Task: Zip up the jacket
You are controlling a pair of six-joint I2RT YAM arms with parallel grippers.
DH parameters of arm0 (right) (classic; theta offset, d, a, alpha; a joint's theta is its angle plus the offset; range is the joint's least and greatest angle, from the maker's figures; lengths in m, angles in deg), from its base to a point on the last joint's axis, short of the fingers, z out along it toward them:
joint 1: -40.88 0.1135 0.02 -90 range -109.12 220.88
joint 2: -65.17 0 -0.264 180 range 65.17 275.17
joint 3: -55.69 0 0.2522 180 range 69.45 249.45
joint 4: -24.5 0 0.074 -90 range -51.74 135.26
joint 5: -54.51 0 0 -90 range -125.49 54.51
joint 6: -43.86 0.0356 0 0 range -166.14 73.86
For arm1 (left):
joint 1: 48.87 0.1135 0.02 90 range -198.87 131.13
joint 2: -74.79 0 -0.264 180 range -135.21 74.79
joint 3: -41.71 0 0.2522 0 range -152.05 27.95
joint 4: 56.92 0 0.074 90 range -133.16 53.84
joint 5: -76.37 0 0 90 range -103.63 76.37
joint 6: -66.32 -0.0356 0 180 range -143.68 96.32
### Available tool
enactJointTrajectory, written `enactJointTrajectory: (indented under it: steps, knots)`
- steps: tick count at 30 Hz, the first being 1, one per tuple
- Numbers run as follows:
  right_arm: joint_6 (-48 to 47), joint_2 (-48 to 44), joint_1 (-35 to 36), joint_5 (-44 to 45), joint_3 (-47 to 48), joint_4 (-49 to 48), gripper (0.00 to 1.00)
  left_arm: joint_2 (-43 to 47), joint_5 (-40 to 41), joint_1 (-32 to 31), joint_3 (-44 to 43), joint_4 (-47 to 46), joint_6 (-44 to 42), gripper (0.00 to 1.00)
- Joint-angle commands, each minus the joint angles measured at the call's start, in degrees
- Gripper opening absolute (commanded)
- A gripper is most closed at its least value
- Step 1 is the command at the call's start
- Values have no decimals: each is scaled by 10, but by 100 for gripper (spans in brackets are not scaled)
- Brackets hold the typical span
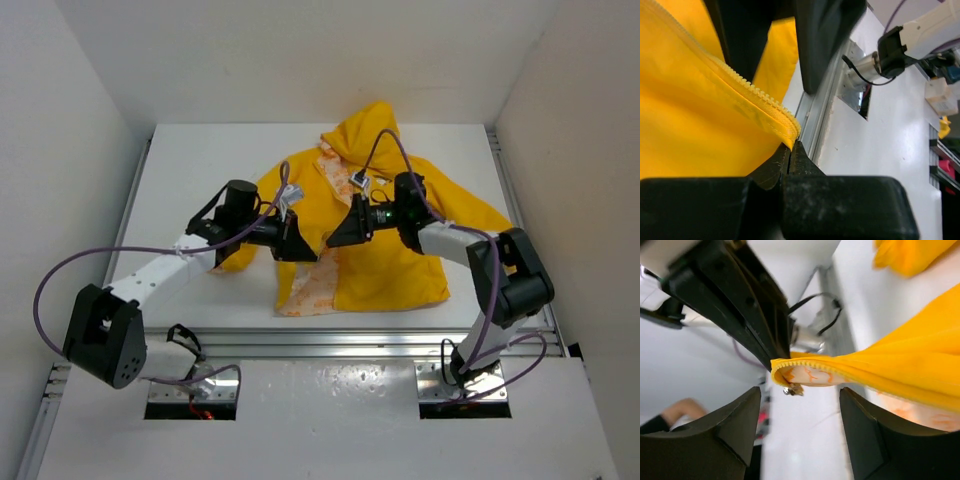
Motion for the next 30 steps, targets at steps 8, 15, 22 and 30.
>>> enactJointTrajectory:
  steps: [8, 15, 22, 30]
  knots:
    - [-532, -130, -93, 126, 171, 673, 60, 42, 113, 4, 31, -37, 24, 0]
    - [-524, -274, 120, 535, 4, 739, 49, 82, 249, 4, 56, -42, 76, 0]
    - [-351, -236, 203, 761, -18, 704, 39, 87, 350, 4, 56, -25, 114, 0]
    - [-314, -166, 276, 868, 16, 677, 45, 93, 344, 10, 67, -37, 108, 0]
